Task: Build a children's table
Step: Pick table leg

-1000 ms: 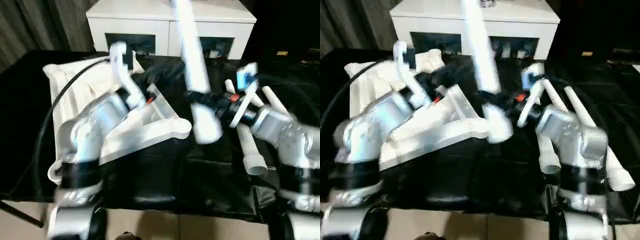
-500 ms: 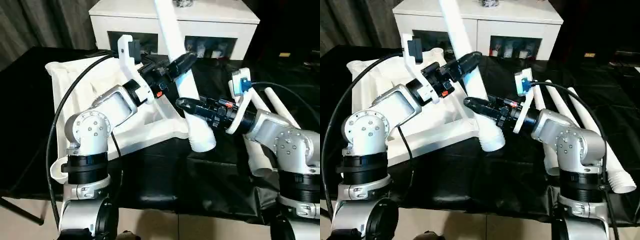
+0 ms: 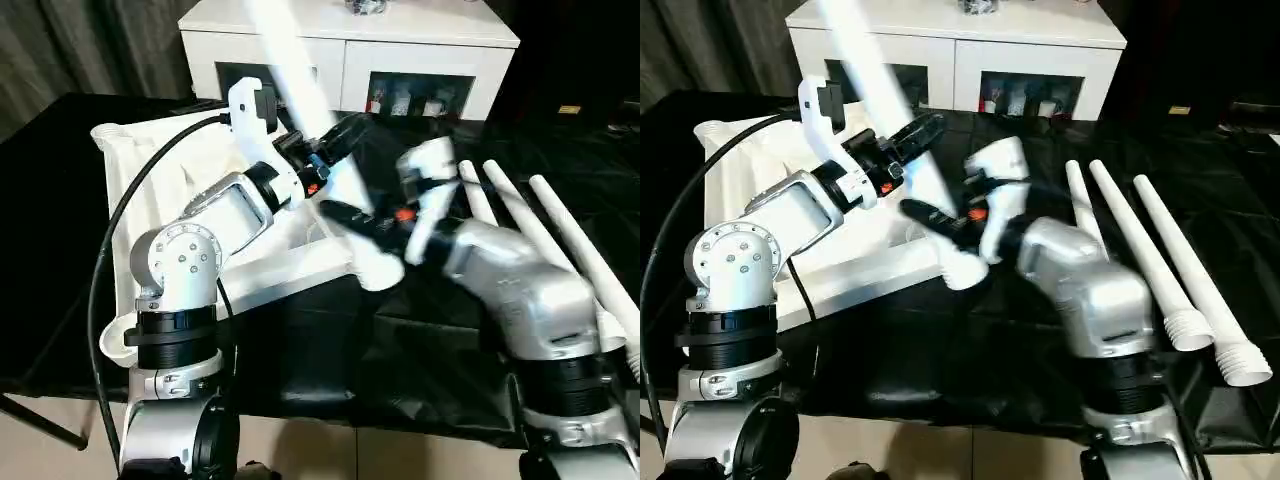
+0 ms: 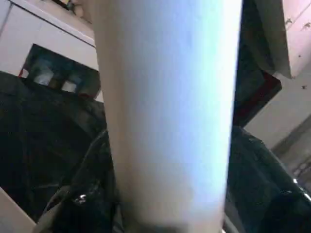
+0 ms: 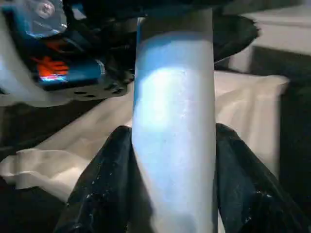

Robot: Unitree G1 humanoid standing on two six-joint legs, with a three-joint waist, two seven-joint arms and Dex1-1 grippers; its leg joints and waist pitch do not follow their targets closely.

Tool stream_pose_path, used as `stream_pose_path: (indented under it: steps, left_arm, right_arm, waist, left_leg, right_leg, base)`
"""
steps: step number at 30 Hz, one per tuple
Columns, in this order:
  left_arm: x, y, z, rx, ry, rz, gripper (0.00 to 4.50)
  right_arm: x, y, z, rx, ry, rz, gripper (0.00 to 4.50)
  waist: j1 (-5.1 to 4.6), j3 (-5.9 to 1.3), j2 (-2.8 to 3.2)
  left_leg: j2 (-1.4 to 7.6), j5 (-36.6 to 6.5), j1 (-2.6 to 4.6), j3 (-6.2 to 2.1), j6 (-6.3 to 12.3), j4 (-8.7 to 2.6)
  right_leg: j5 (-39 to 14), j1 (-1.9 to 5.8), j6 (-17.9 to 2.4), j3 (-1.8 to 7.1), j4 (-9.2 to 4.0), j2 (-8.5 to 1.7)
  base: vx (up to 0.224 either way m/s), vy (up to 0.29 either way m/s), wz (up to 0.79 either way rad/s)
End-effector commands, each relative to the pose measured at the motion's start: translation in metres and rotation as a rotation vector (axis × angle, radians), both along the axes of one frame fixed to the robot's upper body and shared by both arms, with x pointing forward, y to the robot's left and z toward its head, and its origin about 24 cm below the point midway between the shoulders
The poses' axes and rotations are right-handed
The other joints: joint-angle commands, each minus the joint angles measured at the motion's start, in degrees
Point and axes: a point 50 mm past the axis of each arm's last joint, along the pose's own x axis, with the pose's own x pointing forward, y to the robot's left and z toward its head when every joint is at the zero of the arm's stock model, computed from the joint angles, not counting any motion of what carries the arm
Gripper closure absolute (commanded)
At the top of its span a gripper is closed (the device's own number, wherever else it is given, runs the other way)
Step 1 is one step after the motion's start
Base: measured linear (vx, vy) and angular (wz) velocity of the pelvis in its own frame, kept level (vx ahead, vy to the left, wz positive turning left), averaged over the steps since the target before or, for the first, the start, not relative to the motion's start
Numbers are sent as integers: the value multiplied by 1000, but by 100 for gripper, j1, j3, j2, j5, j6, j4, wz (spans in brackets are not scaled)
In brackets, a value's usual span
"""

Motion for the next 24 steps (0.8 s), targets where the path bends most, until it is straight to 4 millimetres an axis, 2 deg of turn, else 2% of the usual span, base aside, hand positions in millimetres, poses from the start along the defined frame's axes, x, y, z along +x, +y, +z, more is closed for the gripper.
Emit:
stream_pose_path:
  steps: [1,2,3,7,13,24]
  left_arm:
    - [3,2,0,6,13,43,167]
    - [3,2,0,5,14,46,167]
    - [4,3,0,3,15,53,189]
    - [4,4,1,-7,16,65,209]
    - [4,4,1,-22,15,60,259]
    - [1,5,4,-39,-15,29,266]
  right_arm:
    - [7,0,6,-30,-79,-91,267]
    - [7,0,6,-31,-82,-95,267]
    - [8,1,7,-38,-92,-101,267]
    - [9,6,4,-67,-114,-109,267]
    - [9,9,1,-93,-129,-106,267]
    - [11,11,2,-114,-177,-105,267]
  waist:
    - [-22,-440,-66]
    - [-23,-440,-40]
    - [-36,-437,-59]
    - [-73,-437,-74]
    - [-82,-436,-73]
    - [-87,-445,-55]
  left_leg:
    - [341,-336,150,-166,-72,-398]
    - [340,-342,147,-170,-79,-395]
    - [338,-389,149,-167,-89,-401]
    - [332,-427,143,-169,-47,-399]
    - [339,-410,145,-164,32,-391]
    - [340,-380,149,-166,67,-381]
  right_leg:
    - [-57,226,-1130,268,-369,-475]
    - [-50,224,-1136,270,-363,-477]
    - [-78,228,-1138,267,-378,-472]
    - [-51,248,-1132,268,-374,-466]
    - [-30,242,-1188,270,-367,-470]
    - [57,239,-1233,264,-352,-463]
  base:
    - [0,0,0]
    - [0,0,0]
    - [0,0,0]
    - [0,0,0]
    - [0,0,0]
    - [0,0,0]
